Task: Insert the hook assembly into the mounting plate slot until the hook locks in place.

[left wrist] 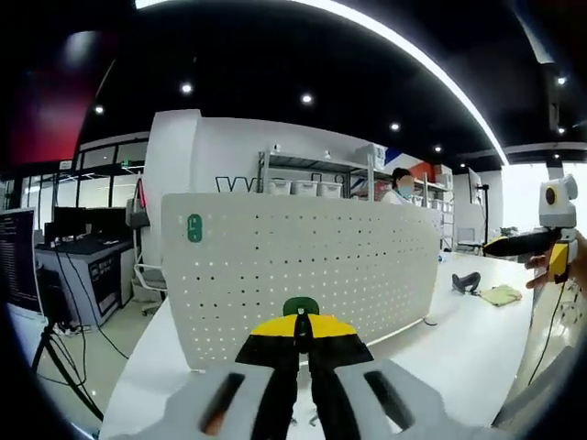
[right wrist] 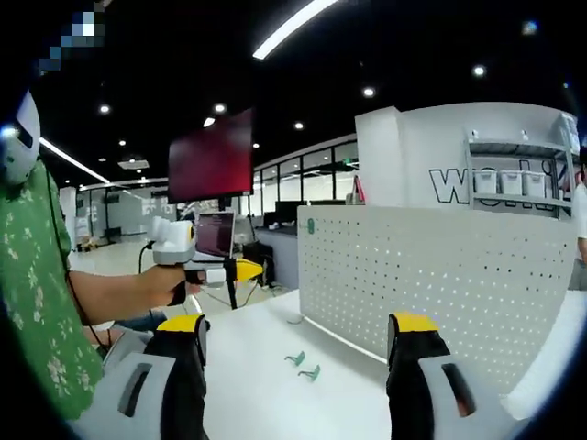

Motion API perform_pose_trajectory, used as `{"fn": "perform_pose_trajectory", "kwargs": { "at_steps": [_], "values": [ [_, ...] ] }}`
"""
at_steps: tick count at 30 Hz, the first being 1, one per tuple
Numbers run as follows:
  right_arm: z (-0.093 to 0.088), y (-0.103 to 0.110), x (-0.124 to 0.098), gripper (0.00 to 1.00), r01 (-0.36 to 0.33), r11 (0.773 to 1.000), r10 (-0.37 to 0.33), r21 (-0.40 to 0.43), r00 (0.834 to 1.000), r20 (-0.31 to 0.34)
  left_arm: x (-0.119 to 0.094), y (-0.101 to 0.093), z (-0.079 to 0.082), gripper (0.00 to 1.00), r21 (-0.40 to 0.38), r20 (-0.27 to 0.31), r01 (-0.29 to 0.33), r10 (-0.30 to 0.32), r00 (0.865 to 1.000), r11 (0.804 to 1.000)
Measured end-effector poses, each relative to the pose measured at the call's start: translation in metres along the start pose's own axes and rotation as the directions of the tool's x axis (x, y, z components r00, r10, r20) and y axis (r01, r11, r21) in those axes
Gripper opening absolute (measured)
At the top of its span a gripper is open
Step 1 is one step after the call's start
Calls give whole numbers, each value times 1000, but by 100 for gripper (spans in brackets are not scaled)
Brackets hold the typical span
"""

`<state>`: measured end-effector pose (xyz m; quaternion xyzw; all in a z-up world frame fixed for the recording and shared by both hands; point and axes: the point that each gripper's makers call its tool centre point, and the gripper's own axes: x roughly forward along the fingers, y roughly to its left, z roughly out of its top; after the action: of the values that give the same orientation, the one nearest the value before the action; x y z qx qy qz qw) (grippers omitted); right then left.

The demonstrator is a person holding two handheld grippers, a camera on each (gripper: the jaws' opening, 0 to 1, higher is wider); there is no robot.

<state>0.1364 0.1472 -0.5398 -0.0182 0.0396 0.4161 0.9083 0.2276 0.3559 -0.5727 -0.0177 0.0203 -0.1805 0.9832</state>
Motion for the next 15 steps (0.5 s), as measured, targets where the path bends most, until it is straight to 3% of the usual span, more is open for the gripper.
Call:
{"fn": "perform_pose_trajectory", "kwargs": {
  "at_steps": [15],
  "values": [
    [13,-26,8,83,83,996,-84,21,996,35,42,43,46,2,20,63,-95,94,994,995]
  ]
}}
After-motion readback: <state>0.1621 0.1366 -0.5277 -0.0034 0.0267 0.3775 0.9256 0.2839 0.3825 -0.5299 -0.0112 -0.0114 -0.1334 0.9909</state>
